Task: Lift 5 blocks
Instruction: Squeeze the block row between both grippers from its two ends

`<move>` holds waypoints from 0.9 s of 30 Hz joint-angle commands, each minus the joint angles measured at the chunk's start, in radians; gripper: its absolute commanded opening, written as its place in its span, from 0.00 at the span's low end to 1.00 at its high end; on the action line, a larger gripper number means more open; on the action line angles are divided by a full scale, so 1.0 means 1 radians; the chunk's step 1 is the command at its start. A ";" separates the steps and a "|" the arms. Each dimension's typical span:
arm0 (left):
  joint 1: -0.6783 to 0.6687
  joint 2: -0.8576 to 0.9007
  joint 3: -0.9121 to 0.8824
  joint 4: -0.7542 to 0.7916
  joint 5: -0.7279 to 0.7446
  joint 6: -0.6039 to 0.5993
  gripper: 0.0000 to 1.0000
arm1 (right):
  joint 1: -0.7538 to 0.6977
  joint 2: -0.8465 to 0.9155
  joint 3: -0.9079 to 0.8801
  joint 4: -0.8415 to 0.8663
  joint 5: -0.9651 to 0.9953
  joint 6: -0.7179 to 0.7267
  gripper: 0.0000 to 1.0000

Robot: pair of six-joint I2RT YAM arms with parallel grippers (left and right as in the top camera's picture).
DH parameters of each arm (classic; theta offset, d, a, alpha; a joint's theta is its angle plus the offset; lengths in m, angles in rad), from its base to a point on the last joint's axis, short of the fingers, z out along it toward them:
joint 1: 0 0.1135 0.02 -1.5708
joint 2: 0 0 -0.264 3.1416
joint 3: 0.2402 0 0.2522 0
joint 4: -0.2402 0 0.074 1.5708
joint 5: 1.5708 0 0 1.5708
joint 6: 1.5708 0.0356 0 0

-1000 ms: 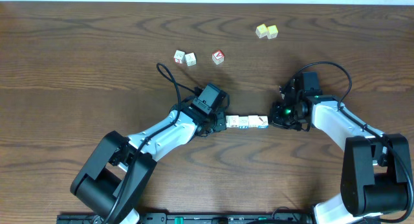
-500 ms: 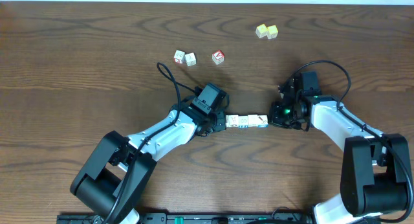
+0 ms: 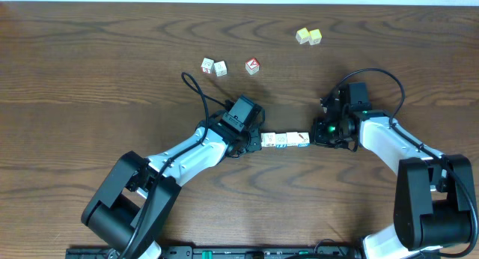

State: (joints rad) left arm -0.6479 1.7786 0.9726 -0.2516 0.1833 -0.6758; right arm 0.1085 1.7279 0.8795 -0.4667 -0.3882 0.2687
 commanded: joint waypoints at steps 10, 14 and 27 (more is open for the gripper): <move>-0.006 0.006 -0.006 0.015 0.045 0.014 0.07 | 0.069 0.004 -0.002 0.010 -0.080 -0.016 0.01; -0.006 0.003 -0.006 0.015 0.045 0.014 0.07 | 0.069 0.003 -0.002 0.010 -0.080 -0.015 0.01; -0.006 -0.016 -0.006 0.015 0.061 0.014 0.07 | 0.071 -0.041 -0.002 0.003 -0.085 -0.003 0.01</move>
State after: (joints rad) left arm -0.6395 1.7786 0.9726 -0.2569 0.1738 -0.6758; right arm 0.1402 1.7142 0.8795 -0.4656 -0.3569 0.2661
